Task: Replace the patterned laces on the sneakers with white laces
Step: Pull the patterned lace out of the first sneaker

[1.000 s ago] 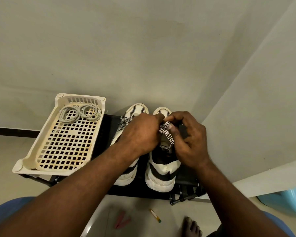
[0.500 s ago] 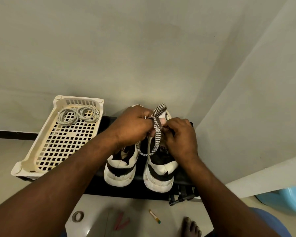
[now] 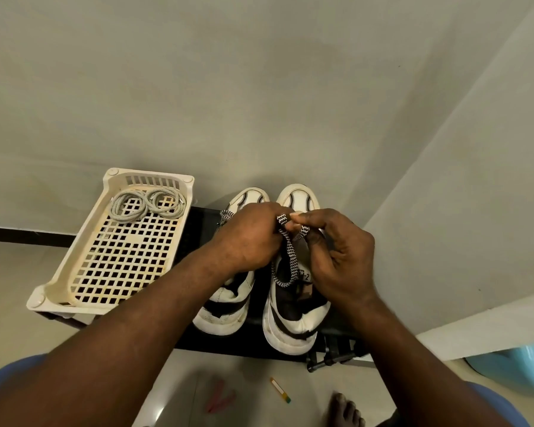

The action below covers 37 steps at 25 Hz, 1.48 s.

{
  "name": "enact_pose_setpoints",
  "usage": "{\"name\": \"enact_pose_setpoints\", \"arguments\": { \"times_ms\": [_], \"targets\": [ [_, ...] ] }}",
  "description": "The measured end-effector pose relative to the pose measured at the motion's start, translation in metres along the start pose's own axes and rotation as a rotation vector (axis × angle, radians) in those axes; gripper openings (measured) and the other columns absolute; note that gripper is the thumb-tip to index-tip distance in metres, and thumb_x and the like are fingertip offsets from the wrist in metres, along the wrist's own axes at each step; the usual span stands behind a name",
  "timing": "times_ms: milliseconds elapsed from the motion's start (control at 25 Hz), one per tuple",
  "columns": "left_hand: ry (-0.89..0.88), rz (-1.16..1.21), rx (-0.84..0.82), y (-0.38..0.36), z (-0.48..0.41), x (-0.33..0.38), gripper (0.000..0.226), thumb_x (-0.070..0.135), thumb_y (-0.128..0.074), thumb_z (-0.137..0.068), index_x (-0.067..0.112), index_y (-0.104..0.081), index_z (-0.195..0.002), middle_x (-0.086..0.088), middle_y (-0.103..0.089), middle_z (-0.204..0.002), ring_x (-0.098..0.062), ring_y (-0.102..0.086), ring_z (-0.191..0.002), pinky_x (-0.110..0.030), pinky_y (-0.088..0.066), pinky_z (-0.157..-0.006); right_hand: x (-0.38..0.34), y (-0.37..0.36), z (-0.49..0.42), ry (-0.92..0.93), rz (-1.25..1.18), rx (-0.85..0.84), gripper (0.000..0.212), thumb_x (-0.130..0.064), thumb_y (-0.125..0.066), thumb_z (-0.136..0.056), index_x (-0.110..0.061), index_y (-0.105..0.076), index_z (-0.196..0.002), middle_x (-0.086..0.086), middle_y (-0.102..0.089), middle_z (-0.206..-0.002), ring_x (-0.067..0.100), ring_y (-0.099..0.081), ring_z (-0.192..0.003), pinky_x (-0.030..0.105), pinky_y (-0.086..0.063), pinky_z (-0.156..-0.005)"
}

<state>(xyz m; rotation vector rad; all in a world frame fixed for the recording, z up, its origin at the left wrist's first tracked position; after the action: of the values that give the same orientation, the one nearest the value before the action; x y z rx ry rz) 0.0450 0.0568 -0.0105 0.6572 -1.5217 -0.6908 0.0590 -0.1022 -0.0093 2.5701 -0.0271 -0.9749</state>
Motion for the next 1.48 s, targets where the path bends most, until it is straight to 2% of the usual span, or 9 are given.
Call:
{"name": "enact_pose_setpoints", "arguments": {
  "times_ms": [240,360,440,600,760,880,1000,1240,1480],
  "targets": [
    [0.17,0.163,0.171,-0.011,-0.008,-0.015,0.028,0.008,-0.062,-0.093,0.027,-0.081,-0.103,0.006,-0.077,-0.095,-0.013,-0.069,-0.092,-0.023,-0.048,-0.079,0.055,-0.015,0.019,-0.452,0.385,-0.149,0.037,-0.013,-0.072,-0.087,-0.022,-0.061,-0.121,-0.005,-0.062,-0.116,0.019,-0.059,-0.11,0.035,-0.052,-0.089],
    [-0.035,0.083,0.154,-0.009,-0.005,0.004,0.025,0.009,-0.068,-0.091,0.028,-0.081,-0.098,0.01,-0.076,-0.096,-0.006,-0.066,-0.091,-0.015,-0.047,-0.079,0.07,-0.013,0.022,-0.451,0.506,-0.178,0.022,-0.038,-0.069,-0.093,-0.025,-0.065,-0.109,-0.002,-0.061,-0.109,0.021,-0.055,-0.102,0.034,-0.046,-0.077],
    [-0.169,0.074,0.084,-0.012,0.001,0.018,0.022,0.01,-0.07,-0.087,0.029,-0.081,-0.093,0.01,-0.076,-0.093,-0.004,-0.066,-0.089,-0.01,-0.043,-0.078,0.076,-0.01,0.02,-0.503,0.509,-0.171,0.044,-0.065,-0.051,-0.096,-0.025,-0.064,-0.108,0.0,-0.063,-0.108,0.022,-0.055,-0.101,0.033,-0.043,-0.075],
    [-0.174,0.401,0.043,-0.003,0.01,0.025,0.016,0.024,-0.073,-0.079,0.008,-0.076,-0.075,-0.012,-0.074,-0.078,-0.029,-0.069,-0.077,-0.042,-0.058,-0.082,0.079,-0.009,0.021,-0.554,0.521,-0.103,0.02,-0.039,-0.072,-0.095,-0.026,-0.066,-0.11,-0.001,-0.064,-0.11,0.021,-0.057,-0.104,0.035,-0.05,-0.078],
    [-0.174,0.656,0.084,0.016,0.016,0.03,0.024,0.025,-0.063,-0.07,0.003,-0.063,-0.06,-0.02,-0.055,-0.061,-0.031,-0.052,-0.052,-0.024,-0.046,-0.052,0.075,-0.011,0.019,-0.585,0.541,-0.087,0.016,-0.034,-0.069,-0.095,-0.027,-0.066,-0.11,-0.002,-0.063,-0.113,0.02,-0.054,-0.109,0.035,-0.05,-0.081],
    [0.003,0.557,0.192,0.015,0.016,0.012,0.027,0.005,-0.054,-0.095,-0.016,-0.07,-0.094,-0.032,-0.066,-0.094,-0.042,-0.062,-0.084,-0.011,-0.04,-0.067,0.072,-0.012,0.016,-0.522,0.456,-0.054,0.014,-0.026,-0.067,-0.095,-0.024,-0.07,-0.109,-0.004,-0.067,-0.115,0.019,-0.056,-0.11,0.044,-0.053,-0.09],
    [0.122,0.634,0.192,0.014,0.015,0.005,0.028,0.001,-0.053,-0.098,-0.004,-0.072,-0.078,-0.009,-0.069,-0.073,-0.019,-0.062,-0.067,-0.019,-0.046,-0.059,0.058,-0.002,0.007,-0.487,0.128,0.051,0.011,-0.026,-0.069,-0.098,-0.025,-0.075,-0.107,-0.016,-0.074,-0.105,0.008,-0.067,-0.103,0.04,-0.057,-0.089],
    [0.184,0.997,0.234,0.015,0.004,0.001,0.032,0.002,-0.046,-0.1,0.001,-0.067,-0.076,-0.017,-0.068,-0.075,-0.025,-0.064,-0.065,-0.032,-0.047,-0.062,0.027,-0.01,-0.003,-0.413,-0.115,-0.4,0.036,-0.051,-0.062,-0.093,-0.018,-0.076,-0.088,-0.007,-0.069,-0.078,0.005,-0.062,-0.073,0.025,-0.047,-0.067],
    [0.285,1.143,0.24,0.02,0.004,-0.001,0.027,0.013,-0.046,-0.1,0.007,-0.066,-0.083,-0.015,-0.067,-0.077,-0.024,-0.059,-0.061,-0.032,-0.038,-0.059,0.019,-0.006,-0.009,-0.555,-0.467,-0.272,0.022,-0.022,-0.059,-0.102,-0.008,-0.07,-0.089,0.005,-0.071,-0.075,0.014,-0.066,-0.07,0.025,-0.053,-0.069]
  ]
}}
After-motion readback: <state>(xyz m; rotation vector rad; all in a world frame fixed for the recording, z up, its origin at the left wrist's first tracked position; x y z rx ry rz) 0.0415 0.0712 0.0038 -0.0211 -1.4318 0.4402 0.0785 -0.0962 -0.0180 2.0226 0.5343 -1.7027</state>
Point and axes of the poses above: each hand's wrist, its own z-axis away from the middle knuckle, its own y-axis out of the back of the hand, x = y × z, the point moved 4 cm from there along -z, towards the middle knuckle
